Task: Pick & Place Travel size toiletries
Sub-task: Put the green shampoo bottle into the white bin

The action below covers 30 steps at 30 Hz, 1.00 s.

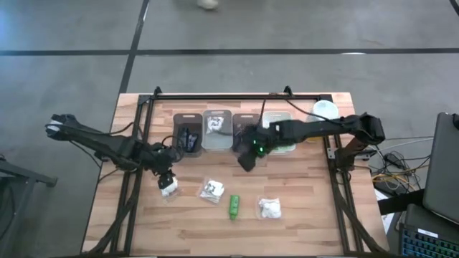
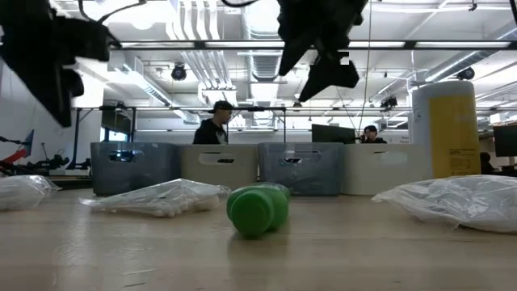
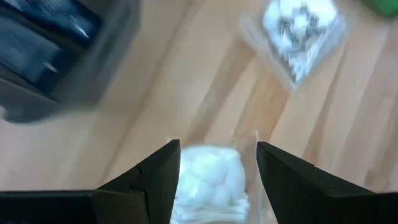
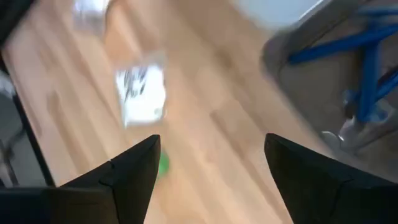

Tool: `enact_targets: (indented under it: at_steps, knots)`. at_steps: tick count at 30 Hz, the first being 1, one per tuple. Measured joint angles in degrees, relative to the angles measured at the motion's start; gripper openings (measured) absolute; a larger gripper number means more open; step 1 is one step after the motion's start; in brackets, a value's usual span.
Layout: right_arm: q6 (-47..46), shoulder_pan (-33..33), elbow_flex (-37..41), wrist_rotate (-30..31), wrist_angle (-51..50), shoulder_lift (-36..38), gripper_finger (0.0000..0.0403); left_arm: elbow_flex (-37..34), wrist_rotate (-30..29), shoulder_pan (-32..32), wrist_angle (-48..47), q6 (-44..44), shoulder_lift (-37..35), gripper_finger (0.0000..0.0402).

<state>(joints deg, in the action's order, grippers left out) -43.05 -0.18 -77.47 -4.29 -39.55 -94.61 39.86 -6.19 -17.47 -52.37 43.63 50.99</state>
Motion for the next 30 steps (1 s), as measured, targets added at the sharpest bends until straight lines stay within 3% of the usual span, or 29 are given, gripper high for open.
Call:
enact_targets:
  at_steps: [6, 16, 21, 30]
  knots:
    - [-2.4, 4.5, 0.3, -0.2, -5.0, -0.3, 0.0287, -5.0, 5.6, 0.0, 5.1, 3.4, 0.2, 0.0216]
    - [-25.8, 6.0, 3.0, -3.1, -4.1, -0.7, 0.0256, -8.4, 6.3, 0.0, 6.9, 5.1, 0.2, 0.0216]
    - [-31.9, 8.4, 3.0, -3.7, 0.8, -2.0, 0.0250, -8.8, 6.3, 0.0, 7.0, 3.8, 0.2, 0.0216]
    - [-42.0, 11.7, 1.5, -4.7, 8.7, -9.0, 0.0277, -10.7, 6.0, 0.0, 8.0, 1.4, 0.2, 0.0216]
